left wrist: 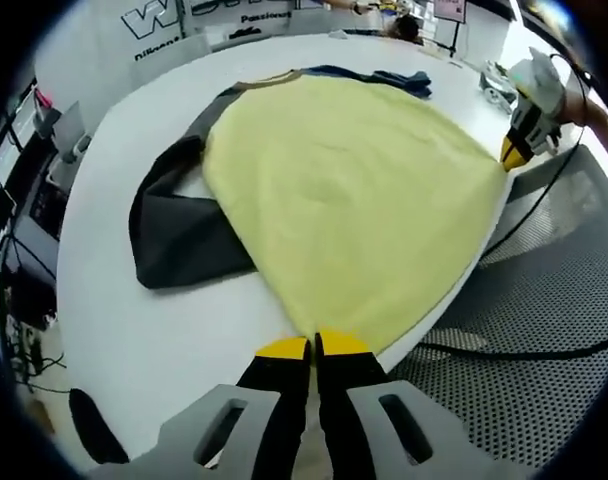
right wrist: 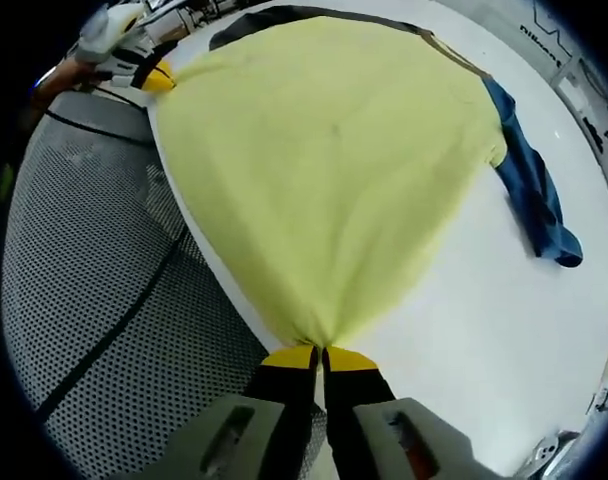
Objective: Fold the garment on the visible template until the final outline fits inside the template.
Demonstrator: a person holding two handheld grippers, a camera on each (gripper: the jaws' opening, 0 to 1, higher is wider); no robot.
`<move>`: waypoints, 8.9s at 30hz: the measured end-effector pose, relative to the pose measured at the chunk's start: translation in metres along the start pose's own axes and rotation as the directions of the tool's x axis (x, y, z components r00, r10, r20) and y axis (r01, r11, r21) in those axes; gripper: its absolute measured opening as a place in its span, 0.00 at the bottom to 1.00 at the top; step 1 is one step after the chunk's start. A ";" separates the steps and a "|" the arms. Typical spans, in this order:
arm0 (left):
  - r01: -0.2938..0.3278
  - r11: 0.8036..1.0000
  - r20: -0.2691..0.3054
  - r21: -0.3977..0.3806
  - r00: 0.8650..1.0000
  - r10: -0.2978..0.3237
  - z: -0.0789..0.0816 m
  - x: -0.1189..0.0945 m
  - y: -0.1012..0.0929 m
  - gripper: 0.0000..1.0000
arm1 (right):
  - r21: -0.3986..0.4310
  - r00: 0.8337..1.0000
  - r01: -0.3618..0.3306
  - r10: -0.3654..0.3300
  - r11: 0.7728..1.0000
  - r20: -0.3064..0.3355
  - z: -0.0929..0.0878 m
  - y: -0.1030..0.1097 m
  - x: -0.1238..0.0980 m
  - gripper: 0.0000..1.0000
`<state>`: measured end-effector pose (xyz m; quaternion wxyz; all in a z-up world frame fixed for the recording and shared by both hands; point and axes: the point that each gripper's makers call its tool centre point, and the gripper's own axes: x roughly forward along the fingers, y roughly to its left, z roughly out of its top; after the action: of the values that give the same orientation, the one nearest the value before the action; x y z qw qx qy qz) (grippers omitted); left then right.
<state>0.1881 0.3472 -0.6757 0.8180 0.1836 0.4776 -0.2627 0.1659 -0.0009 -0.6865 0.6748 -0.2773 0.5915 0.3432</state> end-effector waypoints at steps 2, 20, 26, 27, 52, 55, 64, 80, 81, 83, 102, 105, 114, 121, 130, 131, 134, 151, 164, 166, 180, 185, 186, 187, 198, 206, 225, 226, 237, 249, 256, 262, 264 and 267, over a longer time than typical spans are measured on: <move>-0.006 1.000 -0.004 0.024 1.000 0.006 0.000 -0.001 0.000 0.01 | 0.016 1.000 -0.004 0.004 1.000 0.010 0.000 0.000 0.000 0.00; -0.204 0.973 0.206 -0.108 0.953 0.223 0.049 -0.031 0.017 0.05 | 0.314 0.915 0.150 -0.252 0.938 0.315 0.030 -0.094 -0.063 0.10; -0.255 0.955 0.292 -0.150 0.912 0.289 0.069 -0.041 0.026 0.04 | 0.379 0.871 0.191 -0.334 0.906 0.361 0.053 -0.134 -0.063 0.14; -0.256 0.952 0.314 -0.170 0.901 0.298 0.072 -0.043 0.028 0.04 | 0.391 0.864 0.187 -0.341 0.901 0.371 0.057 -0.138 -0.063 0.14; -0.258 0.947 0.417 -0.192 0.852 0.317 0.117 -0.055 0.025 0.02 | 0.720 0.807 -0.005 -0.422 0.694 0.413 0.082 -0.204 -0.034 0.23; -0.239 0.954 0.449 -0.179 0.843 0.296 0.128 -0.054 0.017 0.03 | 0.782 0.824 -0.053 -0.416 0.621 0.385 0.080 -0.207 -0.024 0.24; -0.191 0.969 0.472 -0.156 0.848 0.242 0.140 -0.046 0.007 0.03 | 0.807 0.806 -0.141 -0.407 0.574 0.430 0.086 -0.209 -0.024 0.04; -0.168 0.975 0.432 -0.148 0.876 0.217 0.131 -0.031 0.015 0.03 | 0.805 0.702 -0.151 -0.511 0.574 0.496 0.054 -0.230 -0.104 0.00; -0.165 0.976 0.423 -0.142 0.881 0.210 0.130 -0.027 0.015 0.03 | 0.805 0.699 -0.151 -0.514 0.574 0.497 0.053 -0.232 -0.107 0.00; -0.156 0.979 0.406 -0.132 0.893 0.197 0.128 -0.023 0.013 0.03 | 0.803 0.692 -0.144 -0.521 0.578 0.499 0.050 -0.233 -0.114 0.00; -0.136 0.988 0.362 -0.072 0.919 0.153 0.130 -0.004 0.017 0.03 | 0.908 0.681 -0.204 -0.613 0.366 0.401 -0.008 -0.265 -0.124 0.00; -0.138 0.987 0.360 -0.077 0.920 0.157 0.128 -0.003 0.020 0.03 | 0.922 0.697 -0.212 -0.611 0.324 0.375 -0.017 -0.262 -0.116 0.00; -0.125 0.988 0.363 -0.089 0.920 0.149 0.128 -0.003 0.022 0.03 | 0.937 0.729 -0.307 -0.593 0.165 0.343 -0.051 -0.264 -0.090 0.00; -0.071 0.997 0.431 -0.007 0.900 0.067 0.158 -0.003 0.000 0.10 | 0.925 0.715 -0.322 -0.589 0.201 0.377 -0.038 -0.254 -0.097 0.00; 0.045 0.995 0.472 0.087 0.878 -0.081 0.195 0.003 -0.044 0.15 | 0.882 0.700 -0.399 -0.539 0.249 0.469 -0.006 -0.225 -0.107 0.00; 0.050 0.993 0.481 0.104 0.872 -0.094 0.199 0.002 -0.048 0.18 | 0.876 0.689 -0.409 -0.543 0.256 0.480 -0.002 -0.222 -0.110 0.00; 0.050 0.987 0.487 0.154 0.865 -0.120 0.211 0.002 -0.060 0.22 | 0.872 0.684 -0.395 -0.540 0.291 0.490 0.006 -0.215 -0.116 0.00; 0.101 0.929 0.548 0.355 0.783 -0.294 0.292 -0.004 -0.123 0.27 | 0.797 0.637 -0.442 -0.481 0.412 0.602 0.056 -0.177 -0.143 0.00; 0.453 0.891 0.545 0.032 0.739 -0.396 0.316 0.005 -0.141 0.22 | 0.756 0.622 -0.474 -0.436 0.451 0.650 0.077 -0.159 -0.145 0.00; 0.513 0.857 0.544 -0.043 0.732 -0.411 0.317 0.008 -0.143 0.23 | 0.754 0.623 -0.477 -0.432 0.452 0.652 0.078 -0.158 -0.144 0.00; 0.846 0.130 0.724 -0.517 0.513 -0.461 0.343 0.018 -0.158 0.36 | 0.729 0.634 -0.467 -0.386 0.501 0.670 0.099 -0.141 -0.131 0.00; 0.828 0.032 0.745 -0.560 0.520 -0.417 0.350 0.032 -0.154 0.44 | 0.712 0.634 -0.461 -0.365 0.529 0.682 0.107 -0.135 -0.130 0.00; 0.822 0.014 0.744 -0.570 0.523 -0.417 0.351 0.034 -0.154 0.48 | 0.707 0.634 -0.457 -0.359 0.540 0.685 0.109 -0.134 -0.129 0.00; 0.808 -0.043 0.742 -0.587 0.516 -0.427 0.352 0.034 -0.157 0.53 | 0.705 0.634 -0.455 -0.359 0.543 0.685 0.109 -0.133 -0.129 0.00; 0.775 -0.082 0.735 -0.627 0.553 -0.392 0.358 0.048 -0.157 0.38 | 0.684 0.644 -0.433 -0.329 0.587 0.690 0.116 -0.122 -0.123 0.00; 0.746 -0.043 0.696 -0.665 0.598 -0.397 0.349 0.058 -0.155 0.00 | 0.664 0.653 -0.421 -0.302 0.618 0.695 0.121 -0.116 -0.118 0.00; 0.788 0.237 0.710 -0.569 0.615 -0.343 0.348 0.044 -0.104 0.00 | 0.554 0.672 -0.328 -0.224 0.765 0.706 0.136 -0.095 -0.118 0.22; 0.783 0.260 0.704 -0.565 0.621 -0.344 0.347 0.043 -0.101 0.00 | 0.552 0.672 -0.329 -0.221 0.766 0.707 0.136 -0.095 -0.118 0.22; 0.710 0.481 0.658 -0.514 0.686 -0.309 0.334 0.039 -0.061 0.00 | 0.575 0.696 -0.315 -0.228 0.755 0.681 0.126 -0.101 -0.109 0.23; 0.616 0.617 0.638 -0.489 0.736 -0.229 0.326 0.035 -0.018 0.00 | 0.583 0.711 -0.275 -0.246 0.764 0.658 0.120 -0.105 -0.102 0.26; 0.551 0.659 0.628 -0.511 0.764 -0.152 0.316 0.036 0.021 0.00 | 0.577 0.687 -0.223 -0.293 0.786 0.665 0.119 -0.110 -0.099 0.31; 0.537 0.639 0.629 -0.550 0.770 -0.105 0.308 0.034 0.046 0.00 | 0.582 0.697 -0.223 -0.290 0.782 0.656 0.118 -0.110 -0.096 0.32; 0.519 0.650 0.620 -0.555 0.779 -0.093 0.304 0.034 0.053 0.00 | 0.581 0.701 -0.216 -0.289 0.785 0.652 0.117 -0.110 -0.095 0.32; 0.499 0.662 0.612 -0.559 0.787 -0.076 0.300 0.035 0.061 0.00 | 0.580 0.704 -0.215 -0.287 0.786 0.650 0.117 -0.109 -0.094 0.32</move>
<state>0.4453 0.2215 -0.5605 0.8691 -0.3014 0.3137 -0.2354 0.3174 0.0106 -0.5804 0.9075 0.1004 0.3578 0.1956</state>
